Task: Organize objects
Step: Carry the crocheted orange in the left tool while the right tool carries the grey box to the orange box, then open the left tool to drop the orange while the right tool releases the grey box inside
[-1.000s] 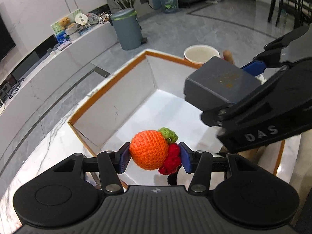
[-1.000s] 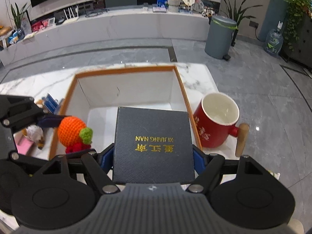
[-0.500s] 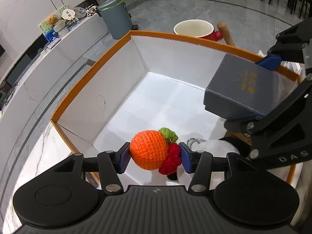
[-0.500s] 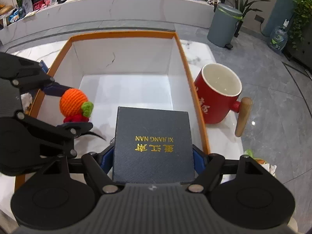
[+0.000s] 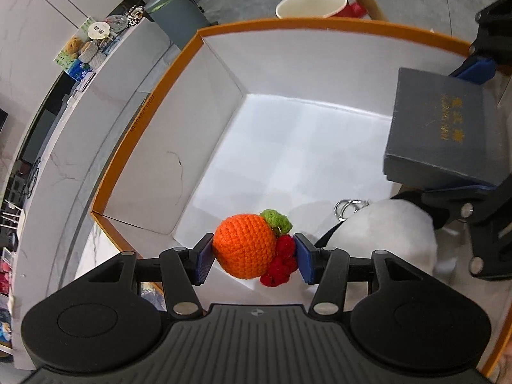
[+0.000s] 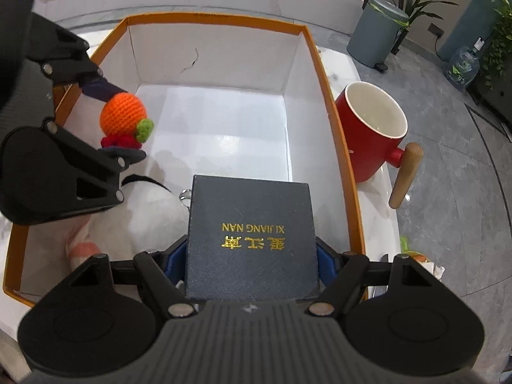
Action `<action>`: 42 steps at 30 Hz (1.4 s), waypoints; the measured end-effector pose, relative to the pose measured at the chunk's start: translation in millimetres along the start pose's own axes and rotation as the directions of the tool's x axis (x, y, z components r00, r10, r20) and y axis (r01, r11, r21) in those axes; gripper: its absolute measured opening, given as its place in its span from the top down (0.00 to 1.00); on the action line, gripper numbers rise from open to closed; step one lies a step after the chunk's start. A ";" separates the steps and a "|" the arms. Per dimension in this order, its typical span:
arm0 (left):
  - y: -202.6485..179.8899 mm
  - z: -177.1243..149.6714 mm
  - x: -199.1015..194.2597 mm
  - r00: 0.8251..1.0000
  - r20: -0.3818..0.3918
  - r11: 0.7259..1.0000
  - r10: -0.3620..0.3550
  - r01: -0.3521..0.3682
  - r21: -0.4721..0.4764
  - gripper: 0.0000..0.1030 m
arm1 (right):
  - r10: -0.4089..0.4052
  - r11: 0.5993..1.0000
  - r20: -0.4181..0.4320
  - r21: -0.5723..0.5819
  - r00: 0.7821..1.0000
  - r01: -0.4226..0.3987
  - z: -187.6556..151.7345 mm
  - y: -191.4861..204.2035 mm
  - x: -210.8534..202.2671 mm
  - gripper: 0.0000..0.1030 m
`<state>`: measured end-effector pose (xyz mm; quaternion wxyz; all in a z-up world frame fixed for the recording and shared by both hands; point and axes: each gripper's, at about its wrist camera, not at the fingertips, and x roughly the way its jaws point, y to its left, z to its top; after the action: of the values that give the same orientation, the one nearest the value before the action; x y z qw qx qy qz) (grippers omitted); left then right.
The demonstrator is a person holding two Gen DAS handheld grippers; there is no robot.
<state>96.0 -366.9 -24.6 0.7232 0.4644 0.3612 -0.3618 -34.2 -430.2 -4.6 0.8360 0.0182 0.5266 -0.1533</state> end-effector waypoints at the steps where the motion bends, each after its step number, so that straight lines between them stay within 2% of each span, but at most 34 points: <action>1: -0.8 0.0 1.5 1.000 -0.007 1.000 0.004 -0.004 0.007 0.42 | 0.001 1.000 -0.008 -0.004 1.000 -0.001 0.3 1.1 0.4 0.24; 12: -2.2 -4.8 14.8 0.998 -0.064 1.000 -0.009 0.010 0.021 0.42 | -0.020 0.998 -0.082 -0.055 0.996 0.015 -1.2 13.6 5.4 0.24; 18: -4.0 -3.8 17.4 0.996 -0.091 0.999 -0.008 0.012 0.046 0.37 | -0.027 0.998 -0.111 -0.063 0.993 0.020 -1.3 16.7 8.6 0.23; 23: -5.9 -6.1 17.4 0.997 -0.081 0.998 0.010 -0.005 0.058 0.33 | -0.032 0.998 -0.117 -0.059 0.993 0.025 -1.4 17.0 7.8 0.19; 30: -10.1 -5.7 15.2 0.997 -0.074 0.997 0.033 -0.028 0.075 0.32 | -0.036 0.999 -0.118 -0.043 0.992 0.031 -0.3 13.6 6.5 0.18; 33: -11.1 -5.2 12.9 0.997 -0.068 0.997 0.034 -0.029 0.073 0.32 | -0.045 0.998 -0.114 -0.042 0.992 0.040 -0.3 12.9 3.2 0.12; 42: -9.1 -2.7 -2.7 0.998 -0.034 0.997 0.044 -0.042 0.060 0.32 | -0.051 0.998 -0.095 -0.040 0.994 0.047 1.4 10.4 -13.2 0.12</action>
<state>86.4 -366.7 -26.9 0.7103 0.4997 0.3526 -0.3484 -35.4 -417.4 6.3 0.8059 -0.0031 0.5692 -0.1628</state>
